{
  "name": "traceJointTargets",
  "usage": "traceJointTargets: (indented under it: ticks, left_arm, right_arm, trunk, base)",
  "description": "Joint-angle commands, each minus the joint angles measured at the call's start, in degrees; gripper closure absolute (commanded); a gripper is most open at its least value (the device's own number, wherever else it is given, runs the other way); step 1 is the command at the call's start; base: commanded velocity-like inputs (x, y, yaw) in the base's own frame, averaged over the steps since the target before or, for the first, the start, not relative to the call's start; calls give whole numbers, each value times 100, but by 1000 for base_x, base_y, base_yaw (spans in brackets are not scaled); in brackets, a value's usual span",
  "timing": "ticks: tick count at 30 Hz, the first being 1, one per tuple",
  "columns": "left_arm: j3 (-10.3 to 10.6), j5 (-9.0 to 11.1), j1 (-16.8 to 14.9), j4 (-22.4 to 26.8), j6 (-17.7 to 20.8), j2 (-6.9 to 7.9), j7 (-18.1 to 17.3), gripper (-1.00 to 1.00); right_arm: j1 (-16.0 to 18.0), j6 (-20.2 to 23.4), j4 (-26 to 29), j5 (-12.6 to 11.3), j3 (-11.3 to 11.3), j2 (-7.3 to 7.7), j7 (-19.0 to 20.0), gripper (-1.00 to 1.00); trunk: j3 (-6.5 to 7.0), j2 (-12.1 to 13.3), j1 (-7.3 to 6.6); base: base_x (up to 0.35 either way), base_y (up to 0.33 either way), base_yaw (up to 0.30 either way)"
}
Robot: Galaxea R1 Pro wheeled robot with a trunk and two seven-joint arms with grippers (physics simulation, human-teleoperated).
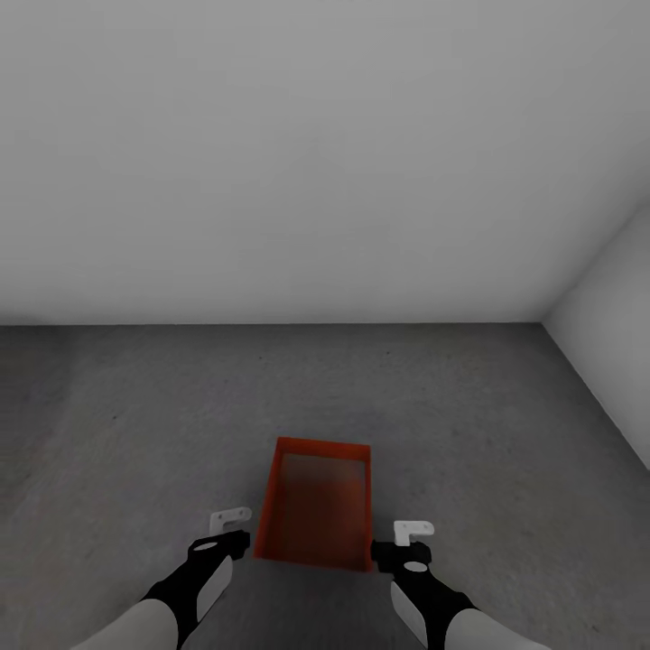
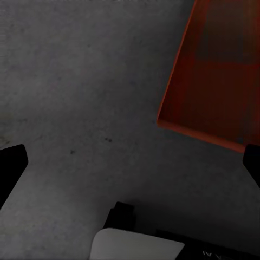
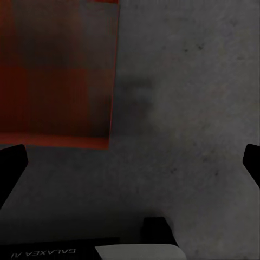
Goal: Move the two storage containers from the living room to the garage. In the garage, place one container on the floor and stack the other container on top of it (either order is fine).
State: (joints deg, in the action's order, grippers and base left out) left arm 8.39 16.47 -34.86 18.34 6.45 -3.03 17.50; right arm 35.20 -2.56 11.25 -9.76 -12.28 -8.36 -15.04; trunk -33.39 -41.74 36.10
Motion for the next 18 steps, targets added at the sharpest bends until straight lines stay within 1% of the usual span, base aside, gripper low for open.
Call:
traceJointTargets:
  ticks: [1,7,18]
  left_arm:
    - [49,50,0,13,30,4,43,-100]
    - [49,50,0,18,29,4,43,-100]
    - [53,50,-1,37,22,4,38,-100]
  right_arm:
    - [4,-25,-6,-61,-46,1,-26,-100]
    - [4,-25,-3,-58,-46,0,-26,-100]
    - [4,-26,-2,-53,-46,-1,-26,-100]
  trunk:
    - [14,37,-21]
    - [121,278,-153]
    - [121,278,-153]
  base:
    - [0,0,0]
    - [0,0,0]
    - [0,0,0]
